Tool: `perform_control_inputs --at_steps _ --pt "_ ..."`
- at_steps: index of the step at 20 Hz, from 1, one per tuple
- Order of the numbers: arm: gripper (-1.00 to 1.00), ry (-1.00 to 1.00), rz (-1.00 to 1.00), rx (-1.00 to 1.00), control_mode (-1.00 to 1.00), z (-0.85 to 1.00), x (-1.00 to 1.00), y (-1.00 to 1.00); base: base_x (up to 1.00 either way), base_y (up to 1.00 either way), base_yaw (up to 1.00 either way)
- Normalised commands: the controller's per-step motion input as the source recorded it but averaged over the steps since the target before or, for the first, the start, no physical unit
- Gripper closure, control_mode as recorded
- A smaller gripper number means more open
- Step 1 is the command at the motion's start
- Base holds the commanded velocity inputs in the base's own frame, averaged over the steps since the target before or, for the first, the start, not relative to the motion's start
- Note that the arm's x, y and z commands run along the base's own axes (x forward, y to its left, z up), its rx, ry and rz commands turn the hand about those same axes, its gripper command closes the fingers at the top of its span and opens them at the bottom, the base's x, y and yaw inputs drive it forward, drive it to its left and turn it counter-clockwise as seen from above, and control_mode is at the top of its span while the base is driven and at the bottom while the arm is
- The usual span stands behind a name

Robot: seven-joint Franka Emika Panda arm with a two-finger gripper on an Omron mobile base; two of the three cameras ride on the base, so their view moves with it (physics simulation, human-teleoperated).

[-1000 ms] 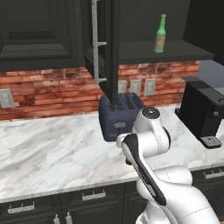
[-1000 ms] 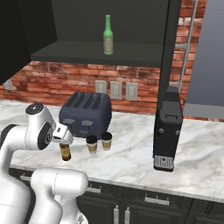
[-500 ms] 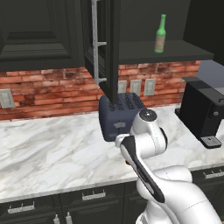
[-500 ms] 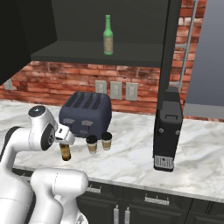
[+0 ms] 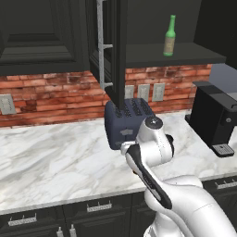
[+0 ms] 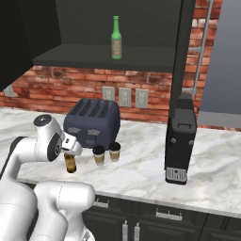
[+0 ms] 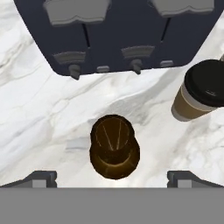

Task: Sort all alcoholic drinks to one cabinet, and non-alcoholic drinks to the other.

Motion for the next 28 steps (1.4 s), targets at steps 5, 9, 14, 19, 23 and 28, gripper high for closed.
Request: perform_control_inputs --at_steps 5,9,14,19,23,28 --pt "-1.00 0.00 -0.02 0.00 -1.00 -0.09 0.14 0.00 0.00 0.00 0.00" --pt "-1.00 0.00 -0.02 0.00 -1.00 -0.12 0.12 0.00 0.00 0.00 0.00" --pt "-1.00 0.00 -0.02 0.00 -1.00 -0.09 0.10 0.00 0.00 0.00 0.00" --pt "-1.00 -0.01 -0.01 0.00 -1.00 -0.06 0.04 0.00 0.00 0.00 0.00" --pt "-1.00 -0.08 0.00 0.00 -1.00 0.00 0.00 0.00 0.00 0.00 0.00" --pt "-1.00 -0.07 0.00 0.00 -1.00 0.00 0.00 0.00 0.00 0.00 0.00"
